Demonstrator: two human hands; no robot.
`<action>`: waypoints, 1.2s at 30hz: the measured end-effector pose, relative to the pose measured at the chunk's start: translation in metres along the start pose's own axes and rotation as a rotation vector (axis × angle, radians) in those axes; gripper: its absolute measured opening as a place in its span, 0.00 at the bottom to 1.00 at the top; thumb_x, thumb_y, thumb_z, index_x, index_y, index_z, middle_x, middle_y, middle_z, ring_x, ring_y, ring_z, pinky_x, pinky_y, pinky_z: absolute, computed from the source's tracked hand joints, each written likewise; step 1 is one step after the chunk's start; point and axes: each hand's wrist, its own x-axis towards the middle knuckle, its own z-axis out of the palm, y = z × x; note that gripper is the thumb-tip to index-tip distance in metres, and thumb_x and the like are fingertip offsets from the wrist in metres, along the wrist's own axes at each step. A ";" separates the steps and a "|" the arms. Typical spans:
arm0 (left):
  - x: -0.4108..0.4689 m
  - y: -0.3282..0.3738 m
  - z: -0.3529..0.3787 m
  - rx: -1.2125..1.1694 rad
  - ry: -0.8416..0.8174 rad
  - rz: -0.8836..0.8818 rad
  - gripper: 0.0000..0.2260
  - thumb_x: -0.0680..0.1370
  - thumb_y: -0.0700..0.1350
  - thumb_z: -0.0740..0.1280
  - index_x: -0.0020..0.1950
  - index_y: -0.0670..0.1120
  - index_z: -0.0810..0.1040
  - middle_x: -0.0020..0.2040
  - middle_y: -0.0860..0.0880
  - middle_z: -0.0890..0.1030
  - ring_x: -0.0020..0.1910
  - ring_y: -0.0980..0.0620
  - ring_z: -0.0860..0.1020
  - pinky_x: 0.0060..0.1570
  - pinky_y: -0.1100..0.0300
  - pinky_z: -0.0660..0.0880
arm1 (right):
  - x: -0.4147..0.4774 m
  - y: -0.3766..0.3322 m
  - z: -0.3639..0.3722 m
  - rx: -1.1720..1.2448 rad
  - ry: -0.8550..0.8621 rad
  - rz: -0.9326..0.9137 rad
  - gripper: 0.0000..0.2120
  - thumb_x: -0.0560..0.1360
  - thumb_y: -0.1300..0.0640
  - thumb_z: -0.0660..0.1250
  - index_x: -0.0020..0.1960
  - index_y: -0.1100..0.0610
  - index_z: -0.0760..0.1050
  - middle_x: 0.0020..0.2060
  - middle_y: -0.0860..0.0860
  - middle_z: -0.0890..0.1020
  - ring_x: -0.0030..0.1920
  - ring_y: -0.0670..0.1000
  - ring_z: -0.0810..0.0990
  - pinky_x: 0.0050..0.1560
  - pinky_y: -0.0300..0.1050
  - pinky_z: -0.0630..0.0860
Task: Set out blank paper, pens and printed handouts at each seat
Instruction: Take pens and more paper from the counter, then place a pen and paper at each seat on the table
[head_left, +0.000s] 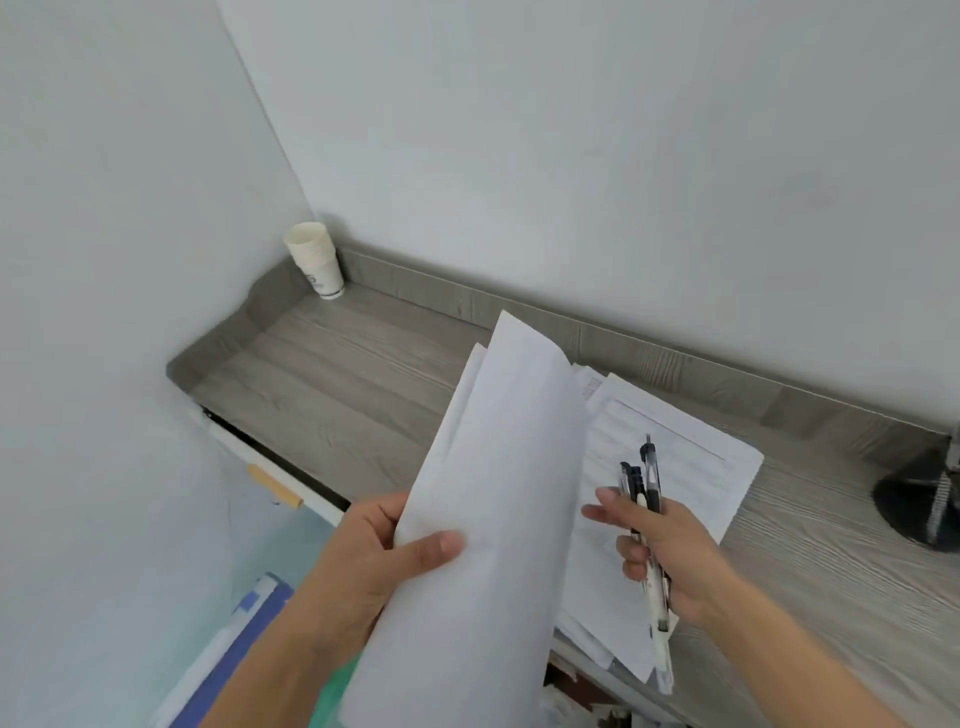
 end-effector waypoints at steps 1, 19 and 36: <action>-0.016 -0.004 0.003 -0.018 0.039 0.027 0.20 0.60 0.44 0.78 0.50 0.38 0.83 0.50 0.35 0.84 0.44 0.36 0.83 0.45 0.45 0.81 | -0.002 0.003 0.005 -0.019 -0.050 0.012 0.13 0.70 0.54 0.74 0.51 0.60 0.78 0.47 0.55 0.84 0.23 0.46 0.65 0.22 0.38 0.65; -0.327 -0.161 -0.049 -0.394 1.095 0.275 0.19 0.73 0.38 0.67 0.63 0.52 0.75 0.51 0.40 0.85 0.45 0.38 0.84 0.43 0.45 0.81 | -0.120 0.128 0.204 -0.602 -0.840 -0.093 0.15 0.70 0.58 0.75 0.31 0.59 0.71 0.20 0.52 0.68 0.21 0.49 0.66 0.24 0.39 0.66; -0.661 -0.341 -0.040 -0.499 1.909 0.195 0.33 0.71 0.41 0.74 0.70 0.63 0.65 0.49 0.48 0.86 0.46 0.47 0.85 0.43 0.54 0.82 | -0.390 0.416 0.412 -1.081 -1.497 0.044 0.16 0.65 0.59 0.77 0.32 0.57 0.69 0.23 0.51 0.68 0.21 0.49 0.65 0.22 0.38 0.64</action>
